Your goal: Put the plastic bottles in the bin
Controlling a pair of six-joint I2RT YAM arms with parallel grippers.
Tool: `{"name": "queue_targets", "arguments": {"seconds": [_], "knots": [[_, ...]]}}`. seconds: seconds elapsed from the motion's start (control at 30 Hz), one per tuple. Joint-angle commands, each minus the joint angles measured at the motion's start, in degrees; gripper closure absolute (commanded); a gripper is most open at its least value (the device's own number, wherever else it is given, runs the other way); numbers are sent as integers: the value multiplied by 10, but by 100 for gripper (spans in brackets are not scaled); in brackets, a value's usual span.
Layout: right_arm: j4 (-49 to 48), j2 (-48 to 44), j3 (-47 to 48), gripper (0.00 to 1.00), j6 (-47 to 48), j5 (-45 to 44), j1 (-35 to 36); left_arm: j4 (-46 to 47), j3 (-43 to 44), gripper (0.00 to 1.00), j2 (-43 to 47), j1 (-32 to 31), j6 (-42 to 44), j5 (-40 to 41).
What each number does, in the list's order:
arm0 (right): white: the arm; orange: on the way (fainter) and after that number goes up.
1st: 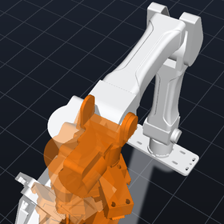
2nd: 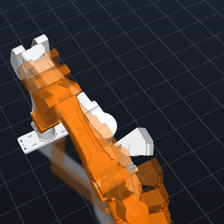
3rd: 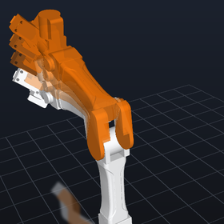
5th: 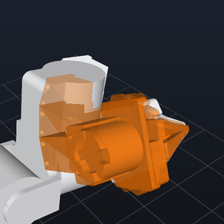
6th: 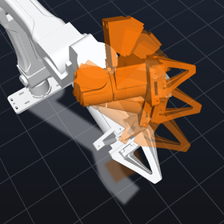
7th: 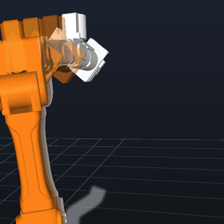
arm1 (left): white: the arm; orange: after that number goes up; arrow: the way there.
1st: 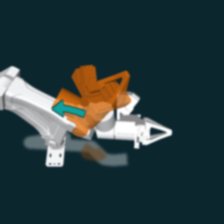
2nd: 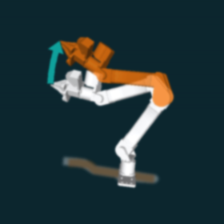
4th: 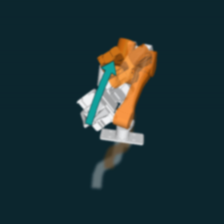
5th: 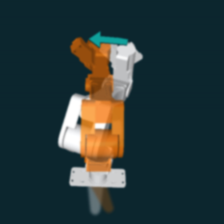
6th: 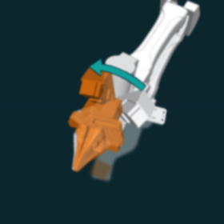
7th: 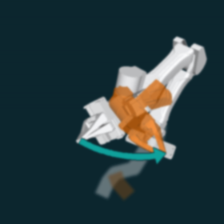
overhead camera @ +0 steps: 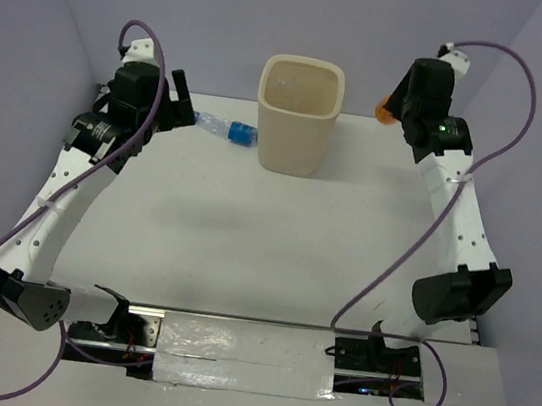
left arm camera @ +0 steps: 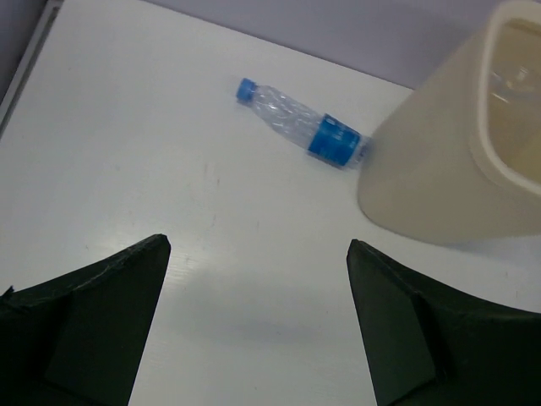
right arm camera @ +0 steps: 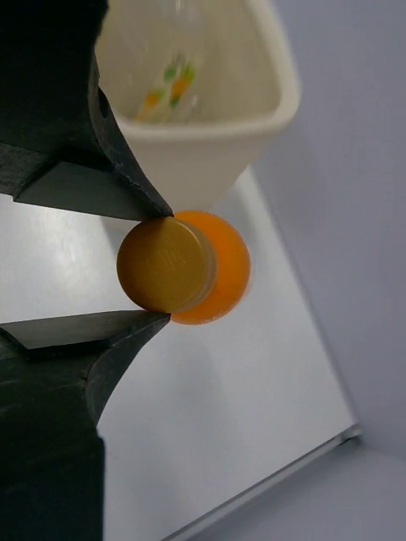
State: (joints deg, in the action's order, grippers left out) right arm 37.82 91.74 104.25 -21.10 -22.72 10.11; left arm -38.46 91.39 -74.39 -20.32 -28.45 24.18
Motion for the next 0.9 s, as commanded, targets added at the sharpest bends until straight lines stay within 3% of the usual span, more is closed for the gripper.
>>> {"name": "queue_targets", "arguments": {"seconds": [0.0,0.17,0.3,0.37,0.73,0.83,0.87], "knots": [[-12,-34,95,79,14,-22,45,-33,13,1,-11,59,-63,-16],[-22,19,205,78,34,-47,123,-53,9,0,-36,113,-102,-77],[9,109,343,77,30,-30,145,-70,15,1,-67,119,-115,-106],[10,146,368,77,28,-22,155,-66,8,1,-67,122,-117,-113],[-9,202,309,75,25,-5,171,-39,-43,1,-54,150,-138,-162],[-4,208,292,58,21,-4,173,-38,-42,1,-62,151,-151,-159],[-1,212,292,40,20,-4,176,-35,-40,1,-65,152,-156,-157]]}}
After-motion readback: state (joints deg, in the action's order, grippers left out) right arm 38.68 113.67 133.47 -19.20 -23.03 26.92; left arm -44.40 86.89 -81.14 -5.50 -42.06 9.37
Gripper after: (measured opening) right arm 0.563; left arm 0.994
